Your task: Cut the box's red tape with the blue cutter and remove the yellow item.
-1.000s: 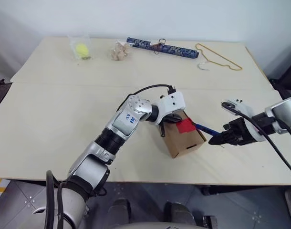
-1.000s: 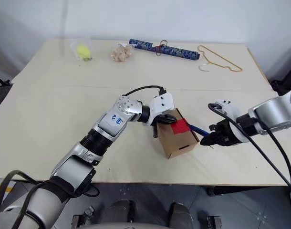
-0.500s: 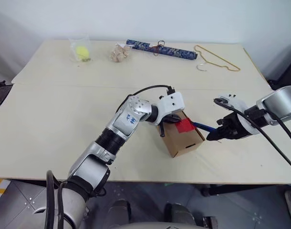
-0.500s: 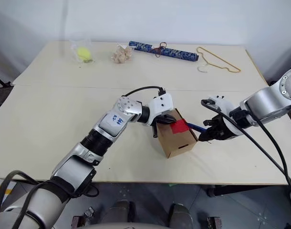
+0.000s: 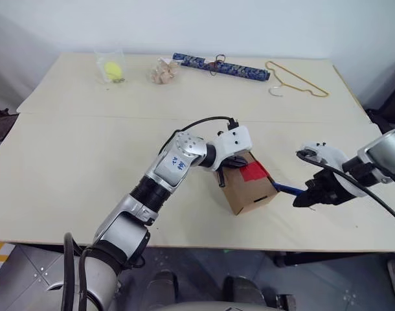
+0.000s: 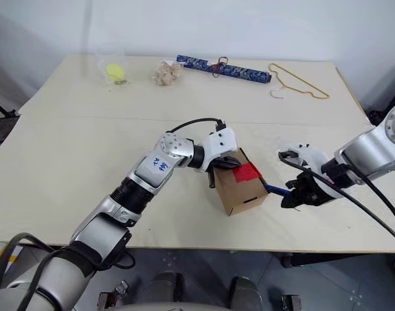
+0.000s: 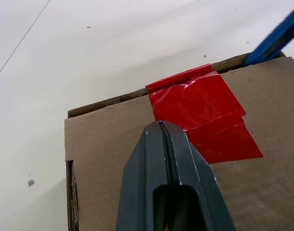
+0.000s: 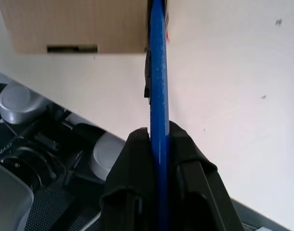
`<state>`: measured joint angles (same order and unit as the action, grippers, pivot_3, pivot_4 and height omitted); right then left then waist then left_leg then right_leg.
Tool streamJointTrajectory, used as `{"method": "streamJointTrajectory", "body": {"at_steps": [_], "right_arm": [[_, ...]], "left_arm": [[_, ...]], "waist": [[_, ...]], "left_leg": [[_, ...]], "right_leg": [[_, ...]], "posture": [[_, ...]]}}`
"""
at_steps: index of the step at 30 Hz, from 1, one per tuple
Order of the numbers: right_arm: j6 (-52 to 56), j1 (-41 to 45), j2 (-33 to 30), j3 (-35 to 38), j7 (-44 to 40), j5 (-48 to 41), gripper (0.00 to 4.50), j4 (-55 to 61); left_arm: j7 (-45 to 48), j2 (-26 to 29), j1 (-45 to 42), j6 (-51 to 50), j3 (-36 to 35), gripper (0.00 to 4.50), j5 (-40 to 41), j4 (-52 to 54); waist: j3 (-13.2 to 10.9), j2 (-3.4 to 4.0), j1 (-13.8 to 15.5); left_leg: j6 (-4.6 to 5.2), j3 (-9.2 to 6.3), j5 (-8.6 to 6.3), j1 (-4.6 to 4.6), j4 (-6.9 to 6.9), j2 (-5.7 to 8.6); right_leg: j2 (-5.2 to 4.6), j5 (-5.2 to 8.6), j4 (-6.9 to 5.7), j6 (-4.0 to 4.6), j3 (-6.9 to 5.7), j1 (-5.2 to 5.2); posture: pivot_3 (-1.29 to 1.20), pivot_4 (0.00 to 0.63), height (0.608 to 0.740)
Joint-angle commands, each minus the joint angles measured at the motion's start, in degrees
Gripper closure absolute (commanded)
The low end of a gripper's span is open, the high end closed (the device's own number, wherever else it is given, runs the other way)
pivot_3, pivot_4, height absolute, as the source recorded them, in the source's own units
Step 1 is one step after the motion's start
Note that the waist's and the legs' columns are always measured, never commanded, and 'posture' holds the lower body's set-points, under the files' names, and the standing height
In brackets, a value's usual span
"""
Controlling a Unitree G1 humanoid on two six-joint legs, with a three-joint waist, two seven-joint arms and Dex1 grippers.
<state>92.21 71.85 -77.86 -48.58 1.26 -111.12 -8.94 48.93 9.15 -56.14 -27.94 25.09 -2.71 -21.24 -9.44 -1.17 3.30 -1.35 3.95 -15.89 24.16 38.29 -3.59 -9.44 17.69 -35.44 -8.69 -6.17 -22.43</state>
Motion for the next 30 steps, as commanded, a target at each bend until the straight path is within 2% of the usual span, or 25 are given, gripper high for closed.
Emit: {"method": "streamJointTrajectory", "body": {"at_steps": [1, 5, 9, 17, 20, 22, 24, 26, 30], "right_arm": [[0.29, 1.62, -2.85, -0.87, -1.48, -1.76, 4.41, 1.71], [0.29, 2.51, -5.62, -0.42, -4.1, -0.63, 4.41, 2.87], [0.29, 2.09, -8.92, 5.18, -11.79, 2.54, 4.41, 4.31], [-1.46, -5.96, -11.38, 27.95, -35.07, 22.28, 4.41, 1.84], [-20.08, -21.23, -12.13, 37.67, -46.56, 33.76, 4.41, -1.82], [-31.33, -31.29, -7.71, 44.71, -47.96, 40.26, 4.41, -4.12], [-40.85, -38.52, -2.01, 48.56, -47.41, 47.35, 4.41, -6.02], [-50.68, -42.38, 4.09, 49.73, -45.48, 55.59, 4.41, -9.14], [-65.44, -44.35, 13.24, 49.08, -46.67, 69.68, 4.41, -16.45]], "left_arm": [[0.68, -0.17, 3.56, -3.38, 4.04, 4.5, -2.87, -5.47], [0.59, -0.16, 3.61, -3.36, 3.82, 4.5, -2.81, -5.3], [0.67, 0.18, 3.97, -1.6, 2.27, 4.5, -1.82, -4.52], [2.64, 0.98, 3.88, 7.8, -6.7, 4.5, 4.1, -1.94], [6.16, 1.77, 2.82, 10.51, -14.65, 4.5, 12.27, 1.64], [8.11, 3.44, 1.9, 9.7, -17.56, 4.5, 15.29, 3.11], [12.04, 7.02, 2.47, 10.42, -17.71, 4.5, 15.93, 5.08], [16.25, 11.0, 4.18, 9.63, -17.93, 4.5, 17.34, 7.7], [19.75, 18.11, 9.2, 8.95, -17.57, 4.5, 17.0, 10.45]], "waist": [[0.0, 0.0, 0.01], [0.0, 0.0, 0.12], [0.0, 0.01, 0.05], [-0.06, 0.07, -0.3], [-0.18, 0.04, -0.36], [-0.28, 0.03, -0.44], [-0.3, 0.07, -0.6], [-0.32, 0.06, -0.85], [-0.64, 0.74, -1.41]], "left_leg": [[0.0, 0.0, 0.0, 0.0, 0.0, 0.0], [0.0, 0.0, 0.0, 0.01, 0.0, 0.0], [0.0, 0.0, -0.02, 0.02, -0.01, 0.0], [-0.01, 0.12, -0.01, 0.05, -0.04, -0.04], [-0.05, 0.17, 0.0, 0.11, -0.09, -0.04], [-0.37, 0.28, 0.19, 0.15, -0.11, -0.05], [-0.41, 0.4, 0.21, 0.14, -0.11, -0.05], [-0.43, 0.48, 0.23, 0.05, -0.16, -0.06], [-0.48, 0.55, 0.25, 0.02, -0.23, -0.07]], "right_leg": [[0.0, 0.0, 0.01, 0.0, 0.0, 0.0], [0.0, 0.0, 0.01, 0.0, 0.0, -0.01], [0.0, 0.0, 0.08, 0.01, 0.0, -0.01], [0.0, 0.0, 0.07, -0.01, 0.0, -0.12], [0.0, -0.01, 0.02, -0.01, 0.01, -0.23], [0.0, -0.04, -0.17, -0.08, 0.02, -0.27], [0.0, -0.1, -0.16, -0.17, 0.05, -0.29], [0.0, -0.1, -0.17, -0.19, 0.06, -0.29], [-0.01, -0.1, -0.15, -0.19, 0.06, -0.29]], "posture": [[0.0, 0.15, 0.74], [0.0, 0.15, 0.74], [0.0, 0.15, 0.74], [0.0, 0.15, 0.74], [0.0, 0.15, 0.74], [0.0, 0.15, 0.74], [0.0, 0.15, 0.74], [0.0, 0.15, 0.74], [0.0, 0.15, 0.74]]}}
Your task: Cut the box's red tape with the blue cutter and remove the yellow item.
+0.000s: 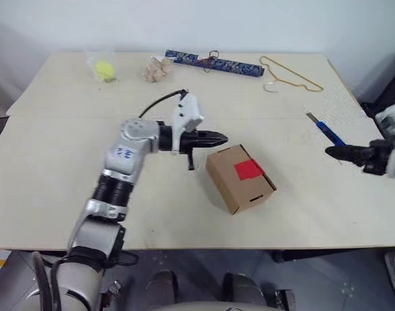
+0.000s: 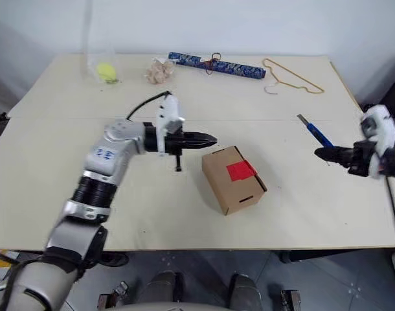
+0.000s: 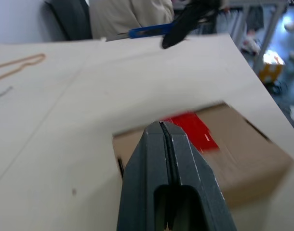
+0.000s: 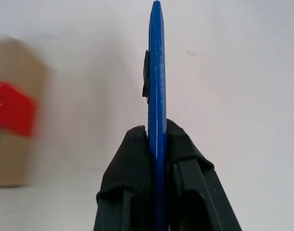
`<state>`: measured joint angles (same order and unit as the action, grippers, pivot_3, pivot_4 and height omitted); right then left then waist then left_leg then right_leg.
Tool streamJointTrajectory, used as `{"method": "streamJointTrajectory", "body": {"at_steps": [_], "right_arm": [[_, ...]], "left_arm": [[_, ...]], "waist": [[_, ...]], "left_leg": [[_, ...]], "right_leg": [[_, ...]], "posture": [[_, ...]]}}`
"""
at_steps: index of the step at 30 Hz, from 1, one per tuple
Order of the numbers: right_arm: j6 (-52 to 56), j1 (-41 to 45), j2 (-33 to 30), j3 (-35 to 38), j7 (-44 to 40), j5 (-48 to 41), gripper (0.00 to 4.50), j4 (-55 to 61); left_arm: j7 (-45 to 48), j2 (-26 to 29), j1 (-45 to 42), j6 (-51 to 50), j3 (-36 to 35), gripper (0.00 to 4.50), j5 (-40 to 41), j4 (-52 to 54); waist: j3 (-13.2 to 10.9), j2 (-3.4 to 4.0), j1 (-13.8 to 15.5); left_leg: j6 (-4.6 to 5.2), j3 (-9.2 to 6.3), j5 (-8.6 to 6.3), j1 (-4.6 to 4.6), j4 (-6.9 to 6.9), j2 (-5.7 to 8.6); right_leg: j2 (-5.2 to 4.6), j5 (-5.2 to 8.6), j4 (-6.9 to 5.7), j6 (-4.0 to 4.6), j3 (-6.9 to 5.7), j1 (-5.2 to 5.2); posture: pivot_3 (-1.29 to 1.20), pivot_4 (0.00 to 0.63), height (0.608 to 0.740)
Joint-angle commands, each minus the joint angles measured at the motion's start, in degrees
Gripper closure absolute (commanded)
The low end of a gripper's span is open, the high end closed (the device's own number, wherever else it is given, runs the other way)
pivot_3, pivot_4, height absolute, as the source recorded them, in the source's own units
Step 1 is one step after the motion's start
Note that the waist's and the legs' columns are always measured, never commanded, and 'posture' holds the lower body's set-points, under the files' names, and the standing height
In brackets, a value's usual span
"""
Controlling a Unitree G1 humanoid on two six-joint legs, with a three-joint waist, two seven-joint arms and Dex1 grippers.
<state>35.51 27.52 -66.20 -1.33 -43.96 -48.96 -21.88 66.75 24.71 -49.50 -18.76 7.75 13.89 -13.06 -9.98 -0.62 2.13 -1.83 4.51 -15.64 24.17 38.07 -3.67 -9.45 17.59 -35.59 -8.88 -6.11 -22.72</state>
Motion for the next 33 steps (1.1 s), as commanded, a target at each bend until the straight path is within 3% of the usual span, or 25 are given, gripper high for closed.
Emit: {"method": "streamJointTrajectory", "body": {"at_steps": [1, 3, 10, 13, 15, 16, 19, 24, 29, 33], "right_arm": [[-9.99, 0.19, 3.18, 1.98, -1.07, 9.68, 4.41, -5.26], [-10.54, 0.71, 5.2, 2.05, -1.7, 13.09, 4.41, -7.82], [-13.57, -0.47, 6.1, 5.03, -9.07, 18.75, 2.19, -9.59], [-14.51, -2.41, 4.64, 11.05, -17.97, 14.91, 1.09, -5.5], [-12.21, -2.72, 4.49, 13.59, -20.65, 13.22, 0.54, -2.77], [-10.8, -2.7, 4.56, 14.32, -21.11, 12.85, 0.54, -1.73], [-13.1, -1.9, 9.51, 11.92, -20.03, 14.88, 1.04, 5.95], [-21.13, -0.22, 17.9, 4.05, -11.9, 27.73, 2.77, 8.55], [-26.93, 0.12, 22.0, -0.41, -7.6, 36.55, 4.47, 7.36], [-20.11, -3.43, 24.08, -3.59, -12.49, 33.83, 4.47, 14.1]], "left_arm": [[1.88, 3.68, 3.72, -0.42, -0.1, 4.5, 0.09, 2.73], [1.25, 5.33, 5.78, -0.62, 0.23, 4.5, -0.72, 3.46], [-3.39, 8.28, 14.56, -3.78, -0.45, 4.5, -1.35, 10.52], [-5.28, 8.2, 16.53, -5.29, -0.79, 4.5, -0.94, 12.97], [-6.64, 7.92, 17.47, -6.78, -1.05, 4.5, -0.5, 14.17], [-7.25, 7.77, 17.77, -7.51, -1.18, 4.5, -0.24, 14.6], [-10.42, 5.46, 19.01, -10.18, 0.46, 4.5, -0.36, 16.13], [-15.3, 1.43, 17.87, -14.22, 2.73, 4.5, -1.5, 16.15], [-17.59, -0.56, 16.76, -16.55, 5.3, 4.5, -2.42, 15.94], [-18.2, -1.47, 15.54, -18.8, 7.31, 4.5, -2.85, 16.41]], "waist": [[-0.15, 0.23, -0.47], [-0.19, 0.24, -0.54], [-0.22, 0.23, -0.73], [-0.23, 0.22, -0.62], [-0.23, 0.22, -0.65], [-0.23, 0.22, -0.68], [-0.23, 0.21, -1.01], [-0.28, 0.12, -0.95], [-0.28, 0.12, -0.51], [-0.28, 0.12, -0.69]], "left_leg": [[0.0, 0.01, 0.0, 0.0, -0.01, 0.0], [0.0, 0.0, 0.0, 0.01, -0.02, 0.0], [0.0, 0.0, 0.0, 0.0, 0.01, 0.0], [0.0, 0.0, 0.0, 0.0, 0.04, 0.0], [0.0, 0.0, 0.0, -0.03, 0.04, 0.0], [0.0, 0.0, 0.0, -0.05, 0.04, 0.0], [0.0, 0.0, 0.0, -0.12, 0.05, -0.01], [-0.05, 0.01, 0.04, -0.18, 0.12, -0.02], [-0.06, -0.02, 0.06, -0.1, 0.12, 0.0], [-0.05, -0.03, 0.06, -0.12, 0.05, 0.0]], "right_leg": [[0.0, 0.0, 0.0, 0.0, 0.0, -0.01], [0.0, 0.0, -0.01, 0.0, 0.0, -0.03], [0.0, -0.01, -0.01, -0.02, 0.05, 0.0], [0.0, -0.01, -0.01, -0.02, 0.05, 0.02], [0.0, -0.02, 0.0, -0.03, 0.05, 0.06], [0.0, -0.02, -0.01, -0.03, 0.05, 0.07], [0.0, -0.02, -0.03, -0.03, 0.06, 0.1], [0.01, -0.02, -0.1, -0.03, 0.11, 0.14], [0.0, -0.02, -0.14, -0.03, 0.11, 0.1], [0.01, -0.02, -0.13, -0.03, 0.09, 0.09]], "posture": [[0.0, 0.15, 0.74], [0.0, 0.15, 0.74], [0.0, 0.15, 0.74], [0.0, 0.15, 0.74], [0.0, 0.15, 0.74], [0.0, 0.15, 0.74], [0.0, 0.15, 0.74], [0.0, 0.15, 0.74], [0.0, 0.15, 0.74], [0.0, 0.15, 0.74]]}}
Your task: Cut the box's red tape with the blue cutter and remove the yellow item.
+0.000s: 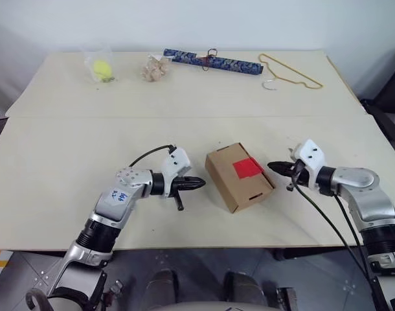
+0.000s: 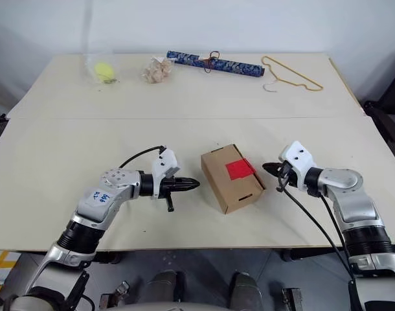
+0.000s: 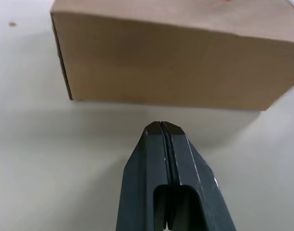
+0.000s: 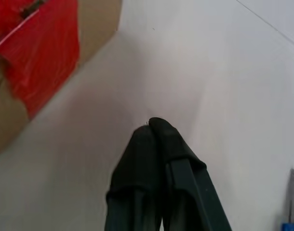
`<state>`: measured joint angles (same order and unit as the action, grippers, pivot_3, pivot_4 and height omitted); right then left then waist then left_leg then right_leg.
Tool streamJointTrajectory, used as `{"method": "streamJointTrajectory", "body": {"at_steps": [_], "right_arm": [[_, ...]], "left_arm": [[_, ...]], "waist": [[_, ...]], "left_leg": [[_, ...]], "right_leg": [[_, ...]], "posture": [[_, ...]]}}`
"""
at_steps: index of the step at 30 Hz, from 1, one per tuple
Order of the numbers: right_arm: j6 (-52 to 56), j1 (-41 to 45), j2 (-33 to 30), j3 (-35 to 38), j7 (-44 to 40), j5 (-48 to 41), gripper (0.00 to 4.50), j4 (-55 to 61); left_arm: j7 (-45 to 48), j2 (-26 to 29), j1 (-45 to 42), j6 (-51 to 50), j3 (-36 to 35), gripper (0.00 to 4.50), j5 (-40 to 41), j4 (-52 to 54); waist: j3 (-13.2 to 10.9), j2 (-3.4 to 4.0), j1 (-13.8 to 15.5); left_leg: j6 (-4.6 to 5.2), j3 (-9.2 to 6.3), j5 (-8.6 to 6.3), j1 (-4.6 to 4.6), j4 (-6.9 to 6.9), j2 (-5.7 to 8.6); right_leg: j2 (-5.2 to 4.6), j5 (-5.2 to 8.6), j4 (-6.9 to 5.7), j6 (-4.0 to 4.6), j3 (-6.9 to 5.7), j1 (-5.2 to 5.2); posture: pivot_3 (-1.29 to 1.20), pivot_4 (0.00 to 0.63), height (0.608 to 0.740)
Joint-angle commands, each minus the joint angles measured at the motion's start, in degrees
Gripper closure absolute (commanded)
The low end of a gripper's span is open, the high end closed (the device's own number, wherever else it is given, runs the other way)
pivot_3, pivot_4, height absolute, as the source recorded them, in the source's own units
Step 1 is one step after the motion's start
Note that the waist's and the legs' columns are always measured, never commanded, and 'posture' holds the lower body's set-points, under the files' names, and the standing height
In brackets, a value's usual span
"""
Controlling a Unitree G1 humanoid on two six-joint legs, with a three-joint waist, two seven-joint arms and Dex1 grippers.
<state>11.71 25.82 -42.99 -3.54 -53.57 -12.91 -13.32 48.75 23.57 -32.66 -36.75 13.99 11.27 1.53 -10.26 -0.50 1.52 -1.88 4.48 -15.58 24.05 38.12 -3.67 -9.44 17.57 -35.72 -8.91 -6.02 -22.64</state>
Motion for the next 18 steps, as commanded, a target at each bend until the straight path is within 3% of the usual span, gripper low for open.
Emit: {"method": "streamJointTrajectory", "body": {"at_steps": [1, 8, 18], "right_arm": [[6.03, -2.4, 0.96, -1.53, -3.58, -3.23, 4.47, 7.76], [18.39, -5.73, 0.76, -2.86, -3.47, -5.58, 4.47, 21.12], [25.97, -6.91, 2.79, -3.54, 0.35, -5.75, 4.47, 28.0]], "left_arm": [[-0.25, -0.32, -1.59, -0.99, 1.18, 4.5, -0.25, 1.72], [0.62, 1.62, -1.99, -1.53, 0.73, 4.5, 0.06, 2.25], [4.05, 8.88, 1.4, -3.91, -2.27, 4.5, 2.78, 7.03]], "waist": [[0.0, 0.0, -0.08], [0.0, 0.0, -0.16], [0.0, 0.01, -0.15]], "left_leg": [[0.0, 0.0, 0.0, -0.01, -0.01, 0.0], [0.0, 0.0, 0.0, -0.01, 0.02, 0.0], [0.0, -0.03, 0.0, 0.0, 0.01, 0.0]], "right_leg": [[0.0, 0.0, 0.0, 0.0, 0.0, 0.0], [0.0, 0.0, -0.02, 0.01, 0.01, 0.0], [0.0, 0.0, -0.03, 0.02, 0.01, -0.01]], "posture": [[0.0, 0.15, 0.74], [0.0, 0.15, 0.74], [0.0, 0.15, 0.74]]}}
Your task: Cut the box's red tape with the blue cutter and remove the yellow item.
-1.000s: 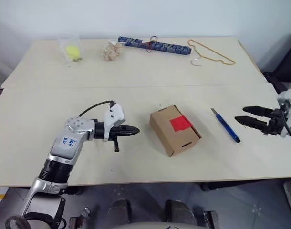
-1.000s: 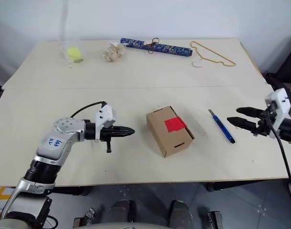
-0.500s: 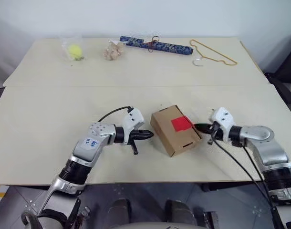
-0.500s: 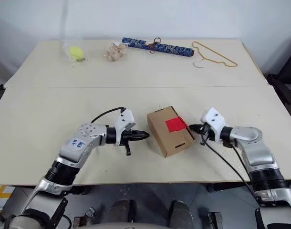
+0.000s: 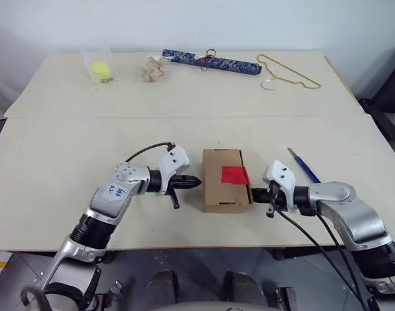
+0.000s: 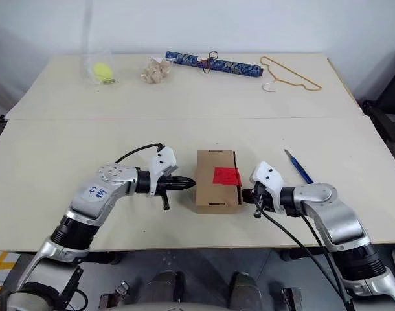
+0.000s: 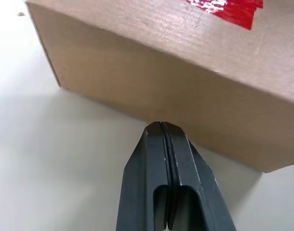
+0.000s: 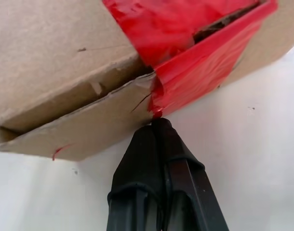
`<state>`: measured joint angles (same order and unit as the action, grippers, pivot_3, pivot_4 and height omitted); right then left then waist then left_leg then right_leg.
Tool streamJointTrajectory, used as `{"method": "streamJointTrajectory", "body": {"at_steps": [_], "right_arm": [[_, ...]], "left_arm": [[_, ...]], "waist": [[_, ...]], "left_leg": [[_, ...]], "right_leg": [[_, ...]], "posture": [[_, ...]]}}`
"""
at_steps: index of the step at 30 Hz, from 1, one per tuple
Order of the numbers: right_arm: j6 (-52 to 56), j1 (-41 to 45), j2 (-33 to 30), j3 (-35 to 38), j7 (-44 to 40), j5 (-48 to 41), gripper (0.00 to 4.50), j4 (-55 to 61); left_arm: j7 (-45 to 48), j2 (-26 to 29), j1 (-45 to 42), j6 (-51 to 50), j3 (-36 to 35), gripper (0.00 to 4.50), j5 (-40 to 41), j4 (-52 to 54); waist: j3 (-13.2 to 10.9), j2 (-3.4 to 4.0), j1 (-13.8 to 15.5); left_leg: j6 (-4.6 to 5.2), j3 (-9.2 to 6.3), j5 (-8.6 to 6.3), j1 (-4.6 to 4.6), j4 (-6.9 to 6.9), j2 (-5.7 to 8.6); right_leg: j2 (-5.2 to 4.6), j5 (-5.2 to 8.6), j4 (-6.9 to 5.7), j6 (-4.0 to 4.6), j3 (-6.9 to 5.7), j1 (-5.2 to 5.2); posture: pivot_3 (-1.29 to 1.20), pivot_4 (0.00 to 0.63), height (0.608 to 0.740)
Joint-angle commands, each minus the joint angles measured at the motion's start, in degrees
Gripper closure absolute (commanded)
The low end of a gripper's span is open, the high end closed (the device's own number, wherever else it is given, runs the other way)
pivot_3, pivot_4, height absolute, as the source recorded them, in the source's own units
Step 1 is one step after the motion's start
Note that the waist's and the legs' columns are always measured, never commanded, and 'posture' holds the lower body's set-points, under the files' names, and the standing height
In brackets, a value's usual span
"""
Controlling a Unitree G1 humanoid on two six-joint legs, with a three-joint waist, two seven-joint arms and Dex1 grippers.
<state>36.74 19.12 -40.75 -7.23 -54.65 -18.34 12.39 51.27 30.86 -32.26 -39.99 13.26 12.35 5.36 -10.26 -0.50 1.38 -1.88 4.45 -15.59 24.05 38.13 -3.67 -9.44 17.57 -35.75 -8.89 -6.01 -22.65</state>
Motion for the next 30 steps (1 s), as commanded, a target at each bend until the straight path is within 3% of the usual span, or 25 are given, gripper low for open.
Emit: {"method": "streamJointTrajectory", "body": {"at_steps": [1, 6, 11, 14, 18, 21, 26, 30], "right_arm": [[1.07, -0.32, 0.65, -0.05, 1.61, -0.19, 4.47, 2.48], [2.98, -1.6, 0.23, 0.47, 3.1, -0.48, 4.47, 4.35], [20.42, -1.97, -4.07, 13.33, 3.58, -12.76, 4.47, 10.12], [28.53, 0.17, -5.83, 18.19, 4.77, -17.86, 3.55, 11.6], [51.75, 11.71, -3.45, 24.26, 10.18, -23.84, 2.17, 7.89], [55.76, 17.11, -0.51, 23.9, 15.62, -26.94, 1.14, 3.53], [55.76, 22.77, 6.07, 24.05, 26.2, -31.51, 1.14, -3.63], [55.76, 22.46, 9.77, 23.31, 32.18, -31.35, 1.14, -4.6]], "left_arm": [[1.67, 1.86, 1.26, -0.91, -1.56, 4.5, 2.05, 3.52], [0.18, 1.46, 1.52, -0.87, -1.89, 4.5, 1.93, 4.15], [1.13, 2.73, -1.54, 0.84, -4.91, 4.5, 3.16, 2.61], [4.64, 3.98, -3.25, 0.68, -5.7, 4.5, 5.54, 3.11], [10.3, 3.09, -10.46, 0.63, -4.45, 4.5, 8.84, 1.05], [9.31, 0.2, -13.16, 2.31, -1.76, 4.5, 6.74, -2.49], [6.8, -3.31, -14.42, 6.31, 2.78, 4.5, 1.49, -7.59], [4.55, -5.62, -14.21, 7.27, 4.69, 4.5, -1.21, -9.67]], "waist": [[0.0, 0.0, -0.01], [0.0, -0.01, 0.18], [-0.01, -0.02, 0.21], [-0.01, -0.02, 0.01], [-0.03, -0.04, -0.05], [-0.01, -0.06, 0.07], [-0.01, -0.06, 0.03], [-0.01, -0.06, 0.08]], "left_leg": [[0.0, 0.0, 0.0, 0.0, 0.0, 0.0], [0.0, 0.0, 0.0, 0.02, 0.01, 0.0], [0.02, -0.01, -0.01, 0.05, 0.02, 0.01], [0.02, -0.02, -0.01, 0.03, 0.01, 0.0], [0.02, -0.02, -0.01, 0.03, -0.01, -0.02], [0.02, -0.02, -0.01, 0.03, 0.02, -0.02], [0.02, 0.01, -0.01, 0.09, -0.07, 0.0], [0.02, 0.03, -0.01, 0.11, -0.11, 0.0]], "right_leg": [[0.0, 0.0, 0.0, 0.0, 0.0, -0.01], [0.0, 0.0, -0.01, 0.0, 0.0, -0.01], [0.0, 0.0, 0.0, 0.0, 0.0, -0.01], [0.0, 0.0, -0.01, 0.03, 0.0, -0.02], [0.0, 0.02, -0.05, 0.07, 0.01, -0.06], [0.0, 0.01, -0.08, 0.08, 0.01, -0.06], [0.0, 0.01, -0.08, 0.08, 0.0, -0.15], [0.0, 0.01, -0.08, 0.07, 0.0, -0.19]], "posture": [[0.0, 0.15, 0.74], [0.0, 0.15, 0.74], [0.0, 0.15, 0.74], [0.0, 0.15, 0.74], [0.0, 0.15, 0.74], [0.0, 0.15, 0.74], [0.0, 0.15, 0.74], [0.0, 0.15, 0.74]]}}
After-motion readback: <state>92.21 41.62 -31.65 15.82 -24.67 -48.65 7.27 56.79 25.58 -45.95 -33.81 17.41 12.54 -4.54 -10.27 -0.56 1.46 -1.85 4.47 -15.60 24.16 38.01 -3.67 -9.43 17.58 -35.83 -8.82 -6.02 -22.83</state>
